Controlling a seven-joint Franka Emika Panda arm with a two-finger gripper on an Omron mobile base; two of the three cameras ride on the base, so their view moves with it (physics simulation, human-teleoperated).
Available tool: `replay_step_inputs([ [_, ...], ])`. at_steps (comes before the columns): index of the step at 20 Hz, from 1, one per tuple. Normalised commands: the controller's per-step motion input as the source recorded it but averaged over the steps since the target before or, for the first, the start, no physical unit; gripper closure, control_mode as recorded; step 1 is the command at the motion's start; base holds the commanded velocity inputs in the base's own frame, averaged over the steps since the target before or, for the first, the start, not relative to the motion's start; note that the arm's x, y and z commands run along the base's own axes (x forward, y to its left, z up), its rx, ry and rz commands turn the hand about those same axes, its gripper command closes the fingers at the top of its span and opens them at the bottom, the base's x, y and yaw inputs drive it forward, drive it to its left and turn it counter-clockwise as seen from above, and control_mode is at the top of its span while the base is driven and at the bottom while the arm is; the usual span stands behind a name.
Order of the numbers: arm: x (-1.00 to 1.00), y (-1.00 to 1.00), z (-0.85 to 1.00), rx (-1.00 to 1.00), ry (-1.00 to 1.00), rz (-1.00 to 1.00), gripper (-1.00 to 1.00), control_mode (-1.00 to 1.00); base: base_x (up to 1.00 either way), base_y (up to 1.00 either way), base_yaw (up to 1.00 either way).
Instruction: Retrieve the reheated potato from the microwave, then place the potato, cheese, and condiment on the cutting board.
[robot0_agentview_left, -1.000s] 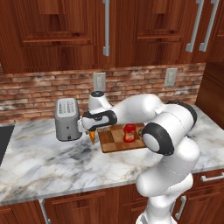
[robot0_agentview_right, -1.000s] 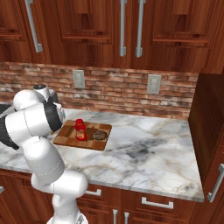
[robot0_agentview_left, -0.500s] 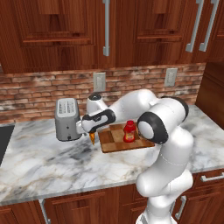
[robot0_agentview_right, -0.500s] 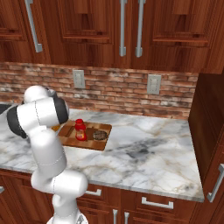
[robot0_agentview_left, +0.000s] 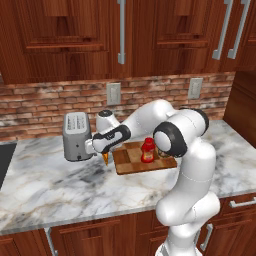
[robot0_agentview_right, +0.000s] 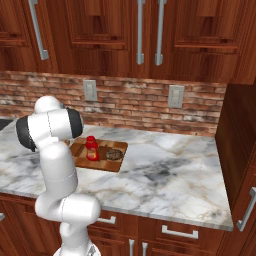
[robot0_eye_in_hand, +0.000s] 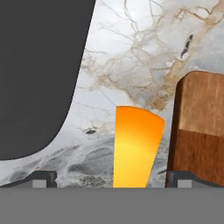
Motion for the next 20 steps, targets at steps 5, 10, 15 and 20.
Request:
replay_step_inputs([
  [5,0.0,0.0,-0.1,0.0,0.0,-0.02,-1.0,-1.0,0.0,0.0,0.0],
  [10,0.0,0.0,-0.17,0.0,0.0,-0.01,-1.0,-1.0,0.0,0.0,0.0],
  [15,0.03,0.0,-0.18,0.0,0.01,-0.01,-1.0,-1.0,0.0,0.0,0.0],
  [20,0.07,0.0,-0.04,0.0,0.0,-0.01,1.0,-1.0,0.0,0.0,0.0],
])
